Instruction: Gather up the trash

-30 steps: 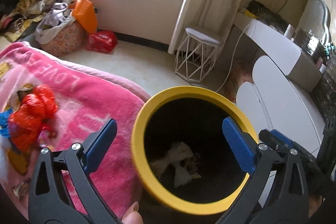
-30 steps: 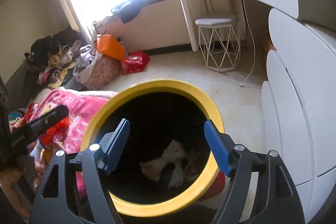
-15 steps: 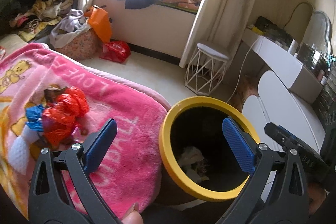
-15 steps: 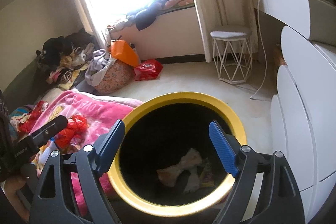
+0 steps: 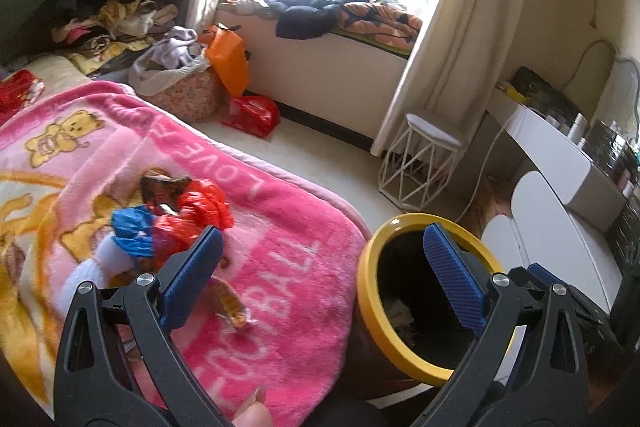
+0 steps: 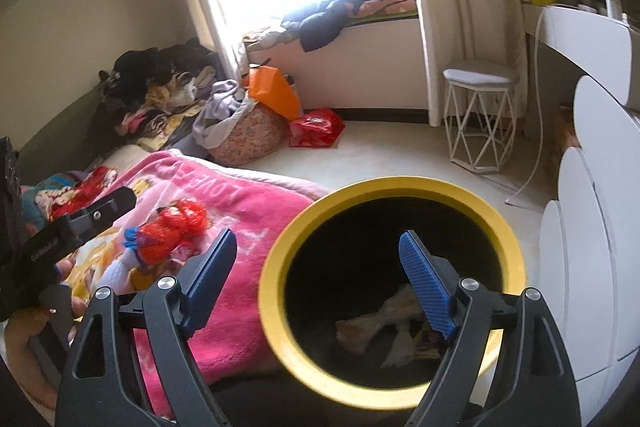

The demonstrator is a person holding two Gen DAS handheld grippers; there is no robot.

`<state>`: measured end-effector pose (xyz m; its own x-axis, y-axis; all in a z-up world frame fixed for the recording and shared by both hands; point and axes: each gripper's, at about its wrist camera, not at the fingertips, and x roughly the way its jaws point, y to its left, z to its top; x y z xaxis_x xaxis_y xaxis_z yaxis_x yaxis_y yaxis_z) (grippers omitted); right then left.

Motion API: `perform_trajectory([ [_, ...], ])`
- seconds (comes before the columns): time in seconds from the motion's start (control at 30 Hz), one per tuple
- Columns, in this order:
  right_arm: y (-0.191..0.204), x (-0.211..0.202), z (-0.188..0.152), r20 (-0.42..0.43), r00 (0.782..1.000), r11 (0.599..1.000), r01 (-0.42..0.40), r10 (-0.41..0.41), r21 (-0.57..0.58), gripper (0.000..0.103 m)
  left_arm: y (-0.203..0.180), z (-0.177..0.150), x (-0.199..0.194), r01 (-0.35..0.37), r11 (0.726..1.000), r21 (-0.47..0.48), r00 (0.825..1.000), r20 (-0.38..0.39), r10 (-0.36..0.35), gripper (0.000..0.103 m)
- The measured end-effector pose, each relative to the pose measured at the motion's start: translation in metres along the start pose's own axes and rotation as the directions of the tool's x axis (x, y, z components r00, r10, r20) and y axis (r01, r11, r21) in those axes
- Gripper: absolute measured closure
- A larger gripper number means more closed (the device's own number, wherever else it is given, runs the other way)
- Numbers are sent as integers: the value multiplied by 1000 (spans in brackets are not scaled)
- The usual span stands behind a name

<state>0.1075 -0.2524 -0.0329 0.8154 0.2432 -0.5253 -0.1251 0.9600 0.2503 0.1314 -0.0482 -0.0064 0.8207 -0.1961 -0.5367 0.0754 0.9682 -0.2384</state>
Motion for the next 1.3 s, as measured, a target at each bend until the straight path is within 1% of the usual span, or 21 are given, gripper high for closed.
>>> perform_trajectory([
  [0.47, 58, 13, 2, -32, 996, 989, -90, 87, -116, 20, 48, 3, -18, -61, 995, -78, 998, 29, 64, 11],
  [0.67, 84, 24, 5, -55, 991, 977, -133, 126, -164, 20, 77, 2, -24, -105, 985, -137, 993, 34, 111, 11],
  [0.83, 105, 32, 7, -67, 986, 965, -160, 150, -210, 20, 97, 4, -32, -132, 977, -167, 989, 43, 141, 11],
  [1.07, 133, 51, 8, -97, 975, 943, -217, 198, -252, 20, 130, 6, -37, -178, 960, -215, 981, 40, 191, 11],
  [1.3, 166, 73, 0, -141, 959, 914, -276, 244, -297, 20, 163, 14, -34, -177, 952, -250, 983, 11, 185, 11],
])
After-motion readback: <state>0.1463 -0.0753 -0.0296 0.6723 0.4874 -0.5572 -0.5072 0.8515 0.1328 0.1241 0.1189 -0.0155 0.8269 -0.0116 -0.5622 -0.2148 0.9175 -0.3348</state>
